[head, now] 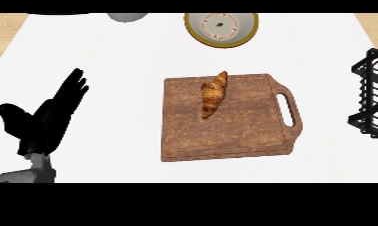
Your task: Pick the tomato from the cutting board and place it in the tiered basket
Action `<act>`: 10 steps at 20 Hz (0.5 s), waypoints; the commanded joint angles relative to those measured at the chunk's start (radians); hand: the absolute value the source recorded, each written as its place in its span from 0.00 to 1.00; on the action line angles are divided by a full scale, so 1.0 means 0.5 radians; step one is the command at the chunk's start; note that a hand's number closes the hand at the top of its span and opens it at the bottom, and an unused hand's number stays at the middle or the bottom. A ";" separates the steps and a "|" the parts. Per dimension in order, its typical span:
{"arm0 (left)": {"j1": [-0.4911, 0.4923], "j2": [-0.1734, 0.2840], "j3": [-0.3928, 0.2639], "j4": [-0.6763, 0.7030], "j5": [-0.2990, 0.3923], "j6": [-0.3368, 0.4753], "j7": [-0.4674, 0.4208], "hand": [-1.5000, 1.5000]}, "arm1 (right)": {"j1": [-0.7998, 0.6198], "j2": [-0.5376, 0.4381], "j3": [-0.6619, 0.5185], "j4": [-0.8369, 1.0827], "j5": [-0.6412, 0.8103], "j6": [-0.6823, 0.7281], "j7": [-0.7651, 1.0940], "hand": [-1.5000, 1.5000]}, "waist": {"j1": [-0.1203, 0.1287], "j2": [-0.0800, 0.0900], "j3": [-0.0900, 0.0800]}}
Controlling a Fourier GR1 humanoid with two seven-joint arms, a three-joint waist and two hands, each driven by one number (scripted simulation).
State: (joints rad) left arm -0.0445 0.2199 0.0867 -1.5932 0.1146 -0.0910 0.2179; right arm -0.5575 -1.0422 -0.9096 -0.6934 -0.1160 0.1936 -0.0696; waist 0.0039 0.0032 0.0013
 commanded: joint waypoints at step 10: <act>0.022 -0.028 0.018 0.031 -0.010 0.003 -0.052 0.50 | 0.443 -0.633 -0.385 0.788 -0.145 0.439 -0.399 0.00 | -0.026 0.004 0.013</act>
State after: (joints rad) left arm -0.0488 0.2089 0.0895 -1.5802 0.1054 -0.0860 0.2064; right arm -0.4020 -1.2925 -1.0596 -0.3792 -0.1723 0.3500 -0.2188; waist -0.0052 0.0058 0.0058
